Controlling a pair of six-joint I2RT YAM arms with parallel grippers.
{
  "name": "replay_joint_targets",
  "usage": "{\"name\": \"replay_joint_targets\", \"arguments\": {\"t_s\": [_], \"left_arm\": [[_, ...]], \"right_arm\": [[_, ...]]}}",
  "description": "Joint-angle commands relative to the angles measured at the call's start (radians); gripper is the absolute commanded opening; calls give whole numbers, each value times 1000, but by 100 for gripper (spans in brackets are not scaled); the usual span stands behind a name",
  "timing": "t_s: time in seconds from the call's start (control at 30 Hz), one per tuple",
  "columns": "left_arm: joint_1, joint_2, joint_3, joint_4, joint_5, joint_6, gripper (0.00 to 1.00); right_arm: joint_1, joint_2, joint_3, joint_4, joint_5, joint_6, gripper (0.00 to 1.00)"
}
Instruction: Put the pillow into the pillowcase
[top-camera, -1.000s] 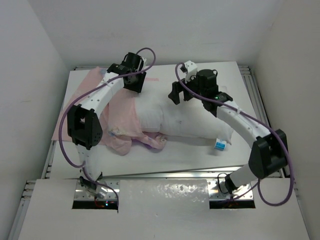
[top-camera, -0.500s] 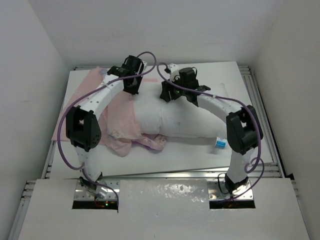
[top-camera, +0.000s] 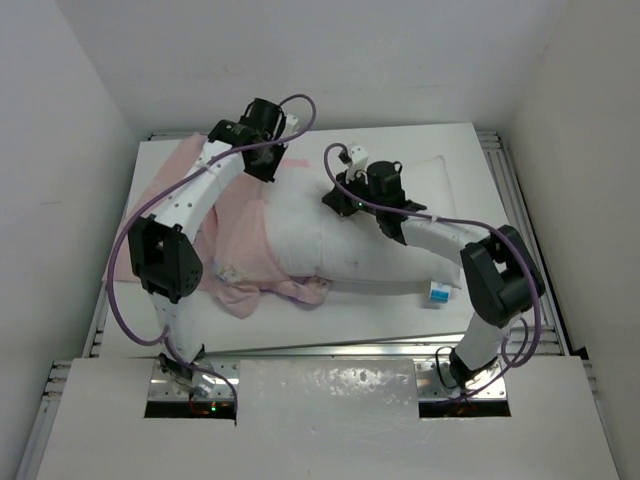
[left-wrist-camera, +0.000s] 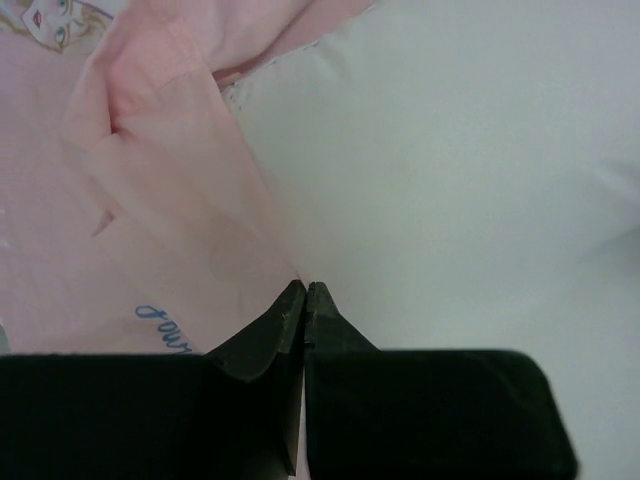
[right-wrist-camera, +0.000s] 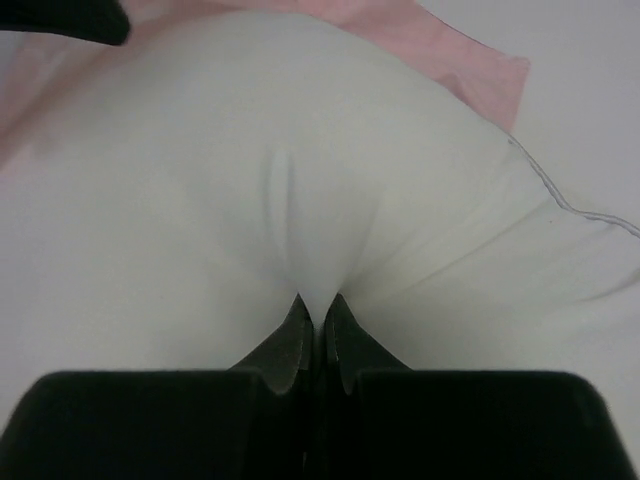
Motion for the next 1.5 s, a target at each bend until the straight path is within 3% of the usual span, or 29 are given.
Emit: {"name": "replay_joint_targets", "arguments": {"t_s": [0.0,0.13,0.33,0.5,0.53,0.67,0.77,0.83,0.9,0.97,1.0,1.03,1.13,1.2,1.23,1.3,1.47], "left_arm": [[-56,-32,42,64,28,59,0],[-140,-4,64,167,93,118,0],[-148,16,85,282,113,128,0],[-214,-30,47,183,442,235,0],[-233,-38,39,154,442,257,0],[-288,-63,39,31,684,291,0],[-288,-86,33,31,680,283,0],[-267,-107,-54,75,587,276,0],[-230,-136,-137,161,555,238,0],[-170,-147,-232,233,499,192,0],[-149,-150,-252,250,499,178,0],[-115,-156,-281,265,489,165,0],[-92,-187,-327,325,444,139,0],[-92,-201,-349,335,427,129,0],[-93,-199,-347,335,420,119,0],[-93,-191,-338,338,380,86,0],[-95,-178,-285,318,337,64,0]], "right_arm": [[86,-54,-103,154,-73,121,0],[137,-95,-148,314,-80,201,0],[184,-206,-241,444,-38,206,0],[186,-207,-265,489,68,224,0],[183,-195,-265,497,90,232,0],[117,-59,-173,527,162,353,0],[74,-2,-145,520,179,436,0],[74,-14,-178,494,179,376,0],[74,-84,-209,425,121,312,28],[74,-208,-240,271,53,74,65],[72,-209,-240,197,56,72,71],[69,-298,-248,131,65,-55,76],[-7,-420,-232,-139,8,-211,98],[-88,-420,-138,-256,-176,-306,99],[-102,-372,-90,-393,-230,-342,99],[-107,-265,22,-465,-284,-420,99],[-112,-89,131,-413,-280,-439,99]]}}
